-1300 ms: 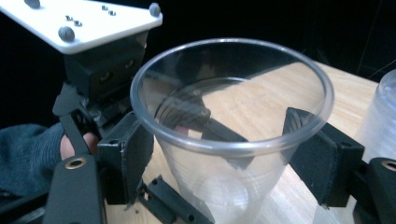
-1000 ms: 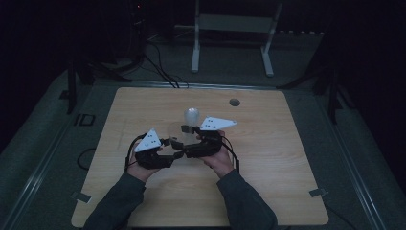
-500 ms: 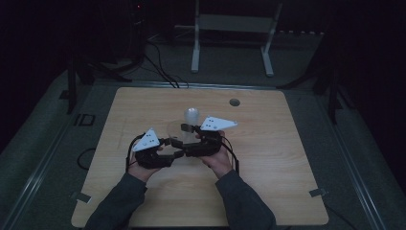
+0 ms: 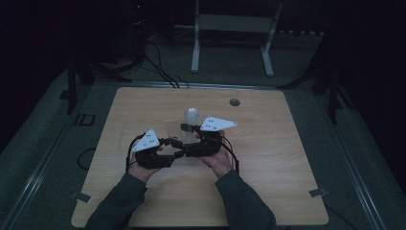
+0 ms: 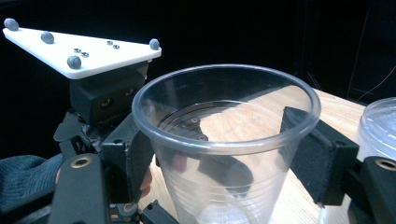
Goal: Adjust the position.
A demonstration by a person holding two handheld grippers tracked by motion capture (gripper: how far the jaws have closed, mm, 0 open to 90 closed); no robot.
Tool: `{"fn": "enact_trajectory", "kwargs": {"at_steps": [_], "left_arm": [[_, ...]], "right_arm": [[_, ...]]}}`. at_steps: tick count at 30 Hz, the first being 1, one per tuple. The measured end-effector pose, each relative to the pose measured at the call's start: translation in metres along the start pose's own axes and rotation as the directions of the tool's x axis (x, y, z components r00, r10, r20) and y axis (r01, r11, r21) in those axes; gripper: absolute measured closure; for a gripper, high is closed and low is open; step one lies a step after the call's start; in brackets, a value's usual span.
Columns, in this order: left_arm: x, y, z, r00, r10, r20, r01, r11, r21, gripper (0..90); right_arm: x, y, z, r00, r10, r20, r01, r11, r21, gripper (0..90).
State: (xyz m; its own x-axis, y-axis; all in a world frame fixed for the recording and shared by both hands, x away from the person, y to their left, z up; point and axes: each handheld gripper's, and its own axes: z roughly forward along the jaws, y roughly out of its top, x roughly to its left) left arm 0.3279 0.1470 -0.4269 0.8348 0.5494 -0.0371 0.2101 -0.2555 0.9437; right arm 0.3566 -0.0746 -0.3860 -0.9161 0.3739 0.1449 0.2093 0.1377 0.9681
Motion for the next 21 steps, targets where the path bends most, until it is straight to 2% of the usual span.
{"fn": "enact_trajectory", "kwargs": {"at_steps": [11, 21], "left_arm": [[0.0003, 0.0008, -0.0013, 0.9999, 0.002, -0.014, -0.002, 1.0, 0.003, 31.5], [0.003, 0.0006, -0.0045, 0.9997, -0.001, -0.023, 0.001, 1.0, -0.001, 30.2]], "right_arm": [[0.0015, 0.0007, -0.0005, 0.9987, -0.039, 0.033, 0.039, 0.999, 0.021, 29.1], [0.0003, 0.0012, -0.0021, 0.9958, -0.064, 0.065, 0.062, 0.997, 0.038, 29.2]]}}
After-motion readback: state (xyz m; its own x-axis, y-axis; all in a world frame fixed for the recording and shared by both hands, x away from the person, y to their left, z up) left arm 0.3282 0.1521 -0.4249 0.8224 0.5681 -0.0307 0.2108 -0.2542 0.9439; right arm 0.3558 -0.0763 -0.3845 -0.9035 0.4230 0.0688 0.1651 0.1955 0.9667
